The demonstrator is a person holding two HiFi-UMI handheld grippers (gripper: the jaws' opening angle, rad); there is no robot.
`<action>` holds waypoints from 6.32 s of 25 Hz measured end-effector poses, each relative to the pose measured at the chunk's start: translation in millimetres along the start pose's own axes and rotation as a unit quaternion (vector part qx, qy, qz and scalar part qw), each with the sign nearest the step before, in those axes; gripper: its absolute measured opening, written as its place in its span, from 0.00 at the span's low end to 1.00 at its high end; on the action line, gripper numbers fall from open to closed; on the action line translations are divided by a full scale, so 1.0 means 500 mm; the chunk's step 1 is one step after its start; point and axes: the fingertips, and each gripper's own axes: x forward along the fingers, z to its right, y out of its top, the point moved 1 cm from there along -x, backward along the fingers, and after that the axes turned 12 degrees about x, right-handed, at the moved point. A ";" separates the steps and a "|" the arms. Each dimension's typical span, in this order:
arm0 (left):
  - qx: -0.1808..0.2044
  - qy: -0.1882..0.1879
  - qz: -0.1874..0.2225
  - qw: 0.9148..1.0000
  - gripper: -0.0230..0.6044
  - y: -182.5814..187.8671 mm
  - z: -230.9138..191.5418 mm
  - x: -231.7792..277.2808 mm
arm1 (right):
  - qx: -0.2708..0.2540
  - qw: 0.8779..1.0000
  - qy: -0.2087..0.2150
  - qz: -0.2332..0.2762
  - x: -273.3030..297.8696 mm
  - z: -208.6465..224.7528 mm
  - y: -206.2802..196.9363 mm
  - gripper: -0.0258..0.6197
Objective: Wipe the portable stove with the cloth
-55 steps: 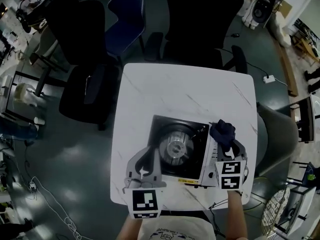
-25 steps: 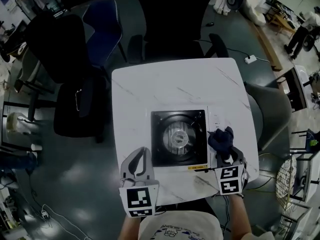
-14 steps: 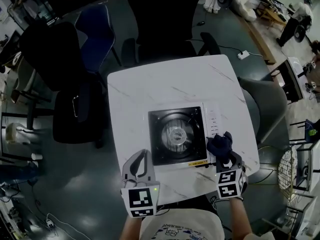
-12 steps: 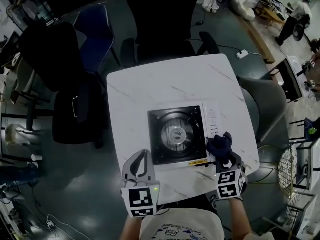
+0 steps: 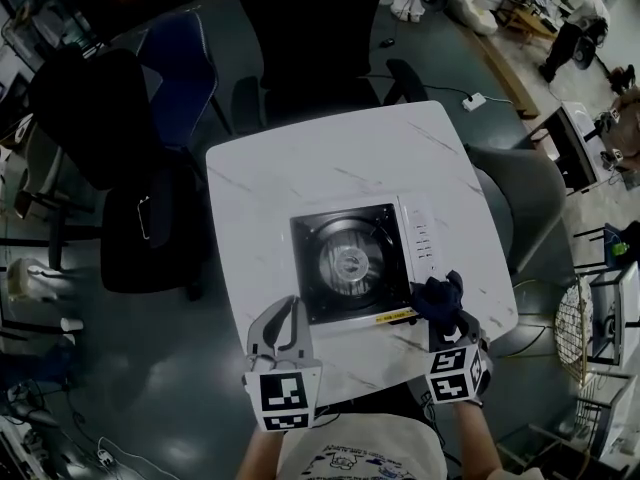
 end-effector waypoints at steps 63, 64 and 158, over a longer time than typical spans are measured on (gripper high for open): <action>-0.080 0.095 -0.020 0.992 0.07 -0.151 -0.139 -0.147 | -0.170 0.956 0.237 -0.007 -0.061 -0.489 0.042 0.24; -0.081 0.096 -0.021 0.992 0.07 -0.153 -0.140 -0.149 | -0.173 0.955 0.241 -0.006 -0.063 -0.497 0.045 0.24; -0.111 0.104 -0.059 0.987 0.07 -0.112 -0.183 0.038 | -0.218 0.920 0.325 0.028 0.173 -0.513 0.590 0.24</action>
